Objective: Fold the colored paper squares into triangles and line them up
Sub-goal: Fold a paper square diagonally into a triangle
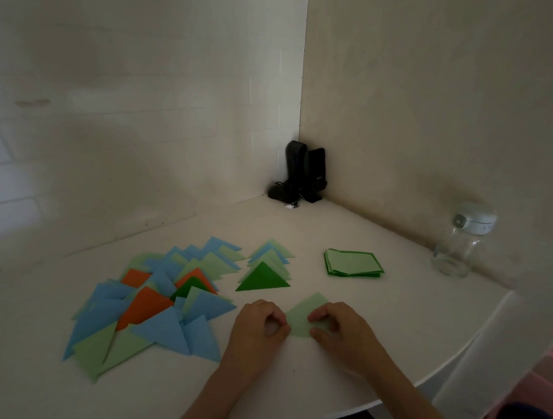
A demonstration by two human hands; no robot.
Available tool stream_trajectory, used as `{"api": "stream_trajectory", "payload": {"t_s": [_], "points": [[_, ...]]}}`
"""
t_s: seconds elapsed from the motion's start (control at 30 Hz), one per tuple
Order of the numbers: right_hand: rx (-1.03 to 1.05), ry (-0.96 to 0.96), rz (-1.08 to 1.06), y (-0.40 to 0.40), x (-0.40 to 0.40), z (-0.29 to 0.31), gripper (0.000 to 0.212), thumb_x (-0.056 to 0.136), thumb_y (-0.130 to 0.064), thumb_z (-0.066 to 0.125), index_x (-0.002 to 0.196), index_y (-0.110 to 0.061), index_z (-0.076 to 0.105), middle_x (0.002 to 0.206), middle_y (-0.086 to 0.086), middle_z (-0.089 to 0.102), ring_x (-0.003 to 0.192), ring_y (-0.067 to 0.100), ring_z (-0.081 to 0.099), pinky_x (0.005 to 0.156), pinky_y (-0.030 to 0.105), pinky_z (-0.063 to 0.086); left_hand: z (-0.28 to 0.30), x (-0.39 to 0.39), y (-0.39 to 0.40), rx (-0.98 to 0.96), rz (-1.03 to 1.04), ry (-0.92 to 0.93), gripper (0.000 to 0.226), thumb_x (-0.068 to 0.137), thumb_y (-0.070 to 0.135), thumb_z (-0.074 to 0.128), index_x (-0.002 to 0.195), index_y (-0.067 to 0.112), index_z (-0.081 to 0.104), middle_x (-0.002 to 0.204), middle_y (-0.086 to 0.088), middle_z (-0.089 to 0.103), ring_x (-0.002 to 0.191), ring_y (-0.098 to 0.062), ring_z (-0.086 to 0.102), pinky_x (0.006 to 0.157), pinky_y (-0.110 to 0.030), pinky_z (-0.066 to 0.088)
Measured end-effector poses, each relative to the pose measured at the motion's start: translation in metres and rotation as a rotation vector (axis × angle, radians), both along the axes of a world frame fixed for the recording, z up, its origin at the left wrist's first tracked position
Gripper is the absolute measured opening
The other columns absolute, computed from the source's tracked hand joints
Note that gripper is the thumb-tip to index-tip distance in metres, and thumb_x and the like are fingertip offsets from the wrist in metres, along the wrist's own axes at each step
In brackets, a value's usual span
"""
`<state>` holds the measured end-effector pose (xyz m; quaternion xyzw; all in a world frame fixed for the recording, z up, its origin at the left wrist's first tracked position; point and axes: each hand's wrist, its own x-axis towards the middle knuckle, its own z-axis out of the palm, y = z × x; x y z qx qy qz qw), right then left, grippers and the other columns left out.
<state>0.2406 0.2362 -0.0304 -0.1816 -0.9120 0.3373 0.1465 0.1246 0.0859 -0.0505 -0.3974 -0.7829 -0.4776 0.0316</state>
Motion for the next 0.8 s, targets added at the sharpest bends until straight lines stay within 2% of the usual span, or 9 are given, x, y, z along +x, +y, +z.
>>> {"api": "stream_trajectory", "payload": {"t_s": [0.1, 0.13, 0.2, 0.23, 0.3, 0.4, 0.53, 0.67, 0.8], "points": [[0.041, -0.020, -0.028, -0.003, -0.002, 0.000, 0.008, 0.083, -0.036, 0.066, 0.086, -0.036, 0.059, 0.091, -0.014, 0.050, 0.078, -0.001, 0.049, 0.072, 0.007, 0.036, 0.003, 0.000, -0.003, -0.014, -0.020, -0.025, 0.036, 0.073, 0.008, 0.069, 0.071, 0.039, 0.050, 0.081, 0.007, 0.062, 0.077, -0.007, 0.056, 0.072, -0.011, 0.040], [0.079, -0.047, -0.051, -0.005, -0.004, -0.001, 0.012, 0.083, -0.044, 0.063, 0.088, -0.034, 0.061, 0.093, -0.013, 0.049, 0.082, 0.002, 0.050, 0.076, 0.013, 0.039, 0.005, 0.001, -0.005, -0.026, -0.046, -0.027, 0.034, 0.074, 0.007, 0.064, 0.074, 0.039, 0.051, 0.083, 0.008, 0.062, 0.080, -0.006, 0.055, 0.073, -0.012, 0.040], [0.176, -0.070, -0.085, -0.010, -0.004, -0.004, 0.044, 0.078, -0.062, 0.043, 0.094, -0.028, 0.065, 0.097, -0.010, 0.048, 0.091, 0.011, 0.052, 0.080, 0.025, 0.041, 0.008, 0.004, -0.011, -0.077, -0.109, -0.028, 0.032, 0.069, 0.009, 0.051, 0.085, 0.036, 0.054, 0.092, 0.015, 0.058, 0.089, -0.002, 0.050, 0.075, -0.010, 0.037], [0.213, -0.058, -0.078, -0.011, -0.004, -0.006, 0.058, 0.073, -0.067, 0.031, 0.096, -0.025, 0.065, 0.099, -0.008, 0.049, 0.093, 0.013, 0.052, 0.080, 0.027, 0.040, 0.009, 0.006, -0.014, -0.107, -0.131, -0.018, 0.038, 0.066, 0.008, 0.048, 0.092, 0.034, 0.055, 0.097, 0.019, 0.055, 0.093, 0.000, 0.047, 0.077, -0.008, 0.034], [0.225, -0.080, -0.028, -0.010, -0.002, -0.006, 0.068, 0.070, -0.068, 0.022, 0.098, -0.023, 0.064, 0.103, -0.007, 0.050, 0.094, 0.013, 0.050, 0.079, 0.027, 0.037, 0.008, 0.009, -0.017, -0.092, -0.151, 0.054, 0.047, 0.063, 0.005, 0.048, 0.102, 0.029, 0.057, 0.104, 0.019, 0.054, 0.099, 0.003, 0.043, 0.083, -0.007, 0.032], [0.132, -0.090, 0.048, -0.002, 0.001, 0.001, 0.040, 0.079, -0.061, 0.036, 0.092, -0.029, 0.056, 0.098, -0.012, 0.047, 0.095, 0.012, 0.046, 0.087, 0.031, 0.039, 0.005, 0.011, -0.016, -0.033, -0.167, 0.208, 0.043, 0.067, 0.009, 0.050, 0.106, 0.025, 0.057, 0.106, 0.011, 0.059, 0.100, -0.002, 0.047, 0.090, -0.012, 0.034], [0.191, -0.082, 0.149, 0.001, 0.003, 0.004, 0.053, 0.067, -0.069, 0.026, 0.089, -0.031, 0.055, 0.094, -0.019, 0.045, 0.091, 0.005, 0.045, 0.086, 0.032, 0.038, 0.004, 0.008, -0.015, -0.100, -0.146, 0.323, 0.022, 0.079, 0.016, 0.050, 0.095, 0.022, 0.065, 0.096, 0.009, 0.061, 0.090, -0.006, 0.048, 0.079, -0.015, 0.037], [0.139, 0.153, 0.118, 0.002, 0.012, -0.004, 0.020, 0.079, -0.057, 0.049, 0.084, -0.038, 0.056, 0.085, -0.025, 0.054, 0.082, -0.004, 0.054, 0.078, 0.040, 0.048, 0.002, 0.010, -0.013, -0.155, -0.084, 0.401, 0.022, 0.090, 0.027, 0.045, 0.086, 0.023, 0.066, 0.089, 0.010, 0.059, 0.082, -0.008, 0.049, 0.070, -0.026, 0.040], [0.212, 0.194, 0.142, 0.007, 0.016, -0.014, 0.026, 0.073, -0.060, 0.063, 0.085, -0.037, 0.064, 0.095, -0.025, 0.057, 0.090, -0.007, 0.056, 0.076, 0.037, 0.049, 0.002, 0.013, -0.014, -0.167, -0.056, 0.363, 0.024, 0.088, 0.034, 0.044, 0.083, 0.023, 0.065, 0.086, 0.010, 0.059, 0.080, -0.011, 0.051, 0.067, -0.033, 0.047]]}}
